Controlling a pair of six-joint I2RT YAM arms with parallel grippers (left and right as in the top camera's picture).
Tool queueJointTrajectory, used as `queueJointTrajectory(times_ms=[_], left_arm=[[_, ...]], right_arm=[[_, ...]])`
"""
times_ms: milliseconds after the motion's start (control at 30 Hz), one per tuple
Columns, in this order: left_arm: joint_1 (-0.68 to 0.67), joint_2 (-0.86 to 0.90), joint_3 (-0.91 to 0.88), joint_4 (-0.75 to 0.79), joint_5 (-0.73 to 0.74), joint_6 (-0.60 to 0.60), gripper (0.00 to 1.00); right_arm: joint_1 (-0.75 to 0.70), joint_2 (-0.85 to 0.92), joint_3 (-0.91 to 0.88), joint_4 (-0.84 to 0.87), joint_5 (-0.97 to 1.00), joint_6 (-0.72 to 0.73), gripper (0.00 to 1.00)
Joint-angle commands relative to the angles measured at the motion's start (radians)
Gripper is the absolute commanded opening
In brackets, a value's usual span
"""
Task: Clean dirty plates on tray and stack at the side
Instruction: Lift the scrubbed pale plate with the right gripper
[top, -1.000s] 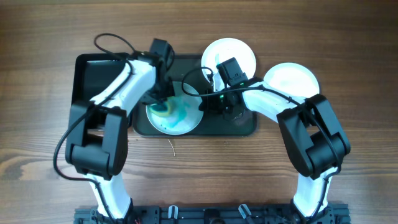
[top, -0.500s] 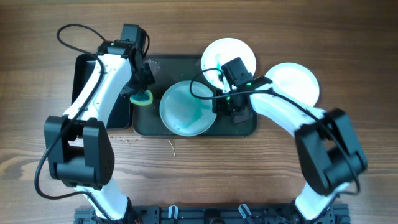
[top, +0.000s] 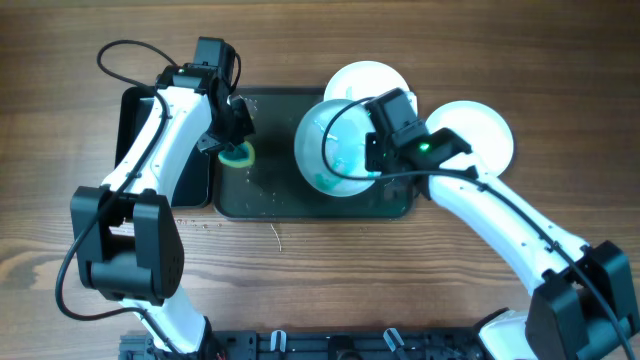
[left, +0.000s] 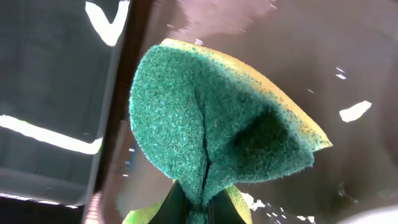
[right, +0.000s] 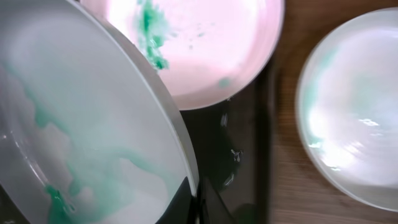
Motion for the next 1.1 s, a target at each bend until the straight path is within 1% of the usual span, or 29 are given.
queueJointTrajectory(times_ms=[0,67,233,300,467,600,733,867,1000,1067], left_arm=[[-0.002,-0.02,0.016,0.009,0.122,0.066,0.04],[-0.002,-0.02,0.016,0.011,0.134,0.069,0.04],[-0.002,-0.02,0.016,0.014,0.133,0.069,0.04],[-0.002,-0.02,0.016,0.016,0.134,0.069,0.04],[-0.002,-0.02,0.016,0.016,0.134,0.069,0.04],[-0.002,-0.02,0.016,0.016,0.134,0.069,0.04],[-0.002,-0.02,0.016,0.016,0.134,0.069,0.04],[-0.002,-0.02,0.016,0.016,0.133,0.069,0.04],[-0.002,-0.02,0.016,0.016,0.133,0.069,0.04],[-0.002,-0.02,0.016,0.016,0.133,0.069,0.04]], right_arm=[[0.087,-0.033,0.043,-0.022,0.312,-0.084,0.04],[0.133,-0.033,0.05,-0.029,0.408,-0.088,0.04],[0.274,-0.033,0.053,-0.033,0.728,-0.089,0.04],[0.314,-0.033,0.053,-0.033,0.82,-0.09,0.04],[0.402,-0.033,0.053,0.019,1.025,-0.203,0.04],[0.436,-0.033,0.053,0.108,1.147,-0.28,0.04],[0.441,-0.033,0.053,0.192,1.155,-0.321,0.04],[0.441,-0.033,0.053,0.224,1.13,-0.32,0.04],[0.439,-0.033,0.05,0.222,0.972,-0.304,0.04],[0.429,-0.033,0.043,0.219,0.876,-0.232,0.04]])
